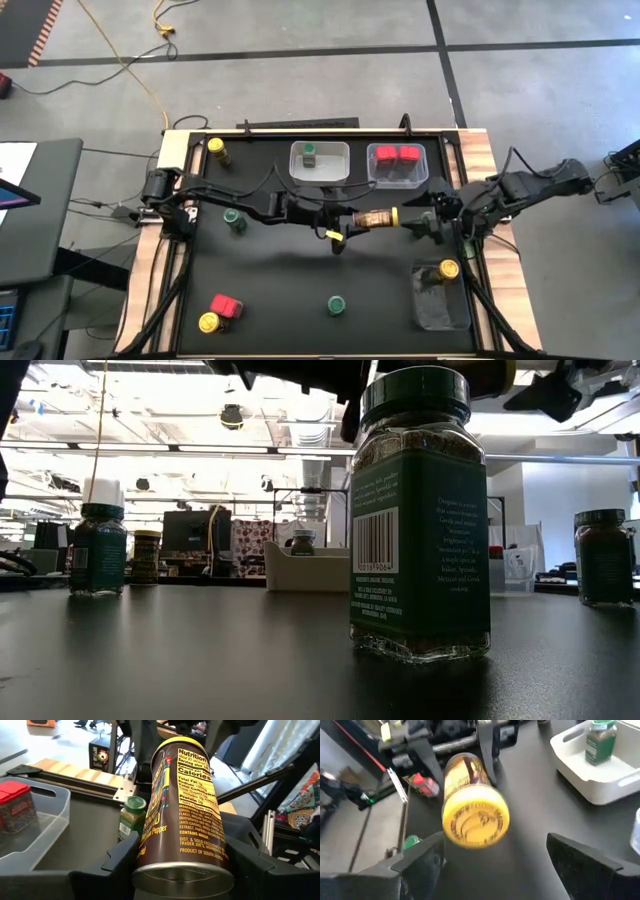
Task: Sort spices by type
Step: Put the right yellow seasoning can into the black bin
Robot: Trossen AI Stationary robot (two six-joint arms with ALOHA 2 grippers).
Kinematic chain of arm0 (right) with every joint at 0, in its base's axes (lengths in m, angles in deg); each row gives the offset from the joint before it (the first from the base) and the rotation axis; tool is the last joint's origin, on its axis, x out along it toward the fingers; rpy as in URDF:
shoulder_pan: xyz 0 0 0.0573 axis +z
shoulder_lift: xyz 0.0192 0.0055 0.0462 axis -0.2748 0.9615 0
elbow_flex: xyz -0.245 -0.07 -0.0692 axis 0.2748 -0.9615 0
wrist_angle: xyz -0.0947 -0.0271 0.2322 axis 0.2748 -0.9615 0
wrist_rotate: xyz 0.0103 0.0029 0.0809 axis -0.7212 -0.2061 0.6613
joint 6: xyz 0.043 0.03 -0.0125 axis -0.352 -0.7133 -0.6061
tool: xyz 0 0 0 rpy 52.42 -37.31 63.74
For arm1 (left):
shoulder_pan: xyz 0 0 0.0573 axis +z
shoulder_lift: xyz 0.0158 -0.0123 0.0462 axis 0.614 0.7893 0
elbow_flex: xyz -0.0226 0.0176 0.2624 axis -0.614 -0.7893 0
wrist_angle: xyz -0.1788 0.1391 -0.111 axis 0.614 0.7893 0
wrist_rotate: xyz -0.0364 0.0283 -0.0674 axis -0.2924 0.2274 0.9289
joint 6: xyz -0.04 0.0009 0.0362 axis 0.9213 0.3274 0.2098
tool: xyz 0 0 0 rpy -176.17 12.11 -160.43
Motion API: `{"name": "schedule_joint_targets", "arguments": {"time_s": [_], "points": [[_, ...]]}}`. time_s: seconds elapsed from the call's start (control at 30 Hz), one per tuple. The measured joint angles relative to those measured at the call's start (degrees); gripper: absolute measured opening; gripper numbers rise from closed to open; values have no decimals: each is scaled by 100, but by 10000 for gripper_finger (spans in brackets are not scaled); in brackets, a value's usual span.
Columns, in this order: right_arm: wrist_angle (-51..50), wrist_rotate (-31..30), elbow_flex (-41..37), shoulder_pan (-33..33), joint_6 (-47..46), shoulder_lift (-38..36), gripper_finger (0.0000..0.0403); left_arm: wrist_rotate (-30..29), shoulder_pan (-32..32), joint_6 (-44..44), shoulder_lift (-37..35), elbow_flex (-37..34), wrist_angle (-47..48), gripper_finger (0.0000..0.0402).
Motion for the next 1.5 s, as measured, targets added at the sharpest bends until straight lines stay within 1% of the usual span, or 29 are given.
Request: {"name": "schedule_joint_targets", "arguments": {"time_s": [0.13, 0.27, 0.67, 0.83, 0.97, 1.27, 1.37, 1.5], "points": [[358, -3, -58, -7, 262, 28, 373, -2, -63, 2, 0, 0, -104, 224], [778, -1, -58, -5, 682, 117, 373, -205, -96, -11, -4, 0, -134, 224], [932, 24, -58, -84, 856, 497, 373, -282, -63, -33, -4, 0, -270, 224], [1233, 42, -62, -84, 1225, 664, 370, -284, -60, -165, -4, 0, -278, 224], [1321, 43, -62, -122, 1293, 660, 353, -284, -61, -168, -4, 0, -284, 224], [1335, 99, -62, -127, 1300, 660, 278, -262, -61, -169, -4, 0, -487, 224], [1330, 107, -62, -127, 1300, 660, 267, -258, -61, -167, -4, 0, -479, 224], [1338, 107, -62, -127, 1303, 660, 262, -258, -61, -159, -4, 0, -479, 224]]}}
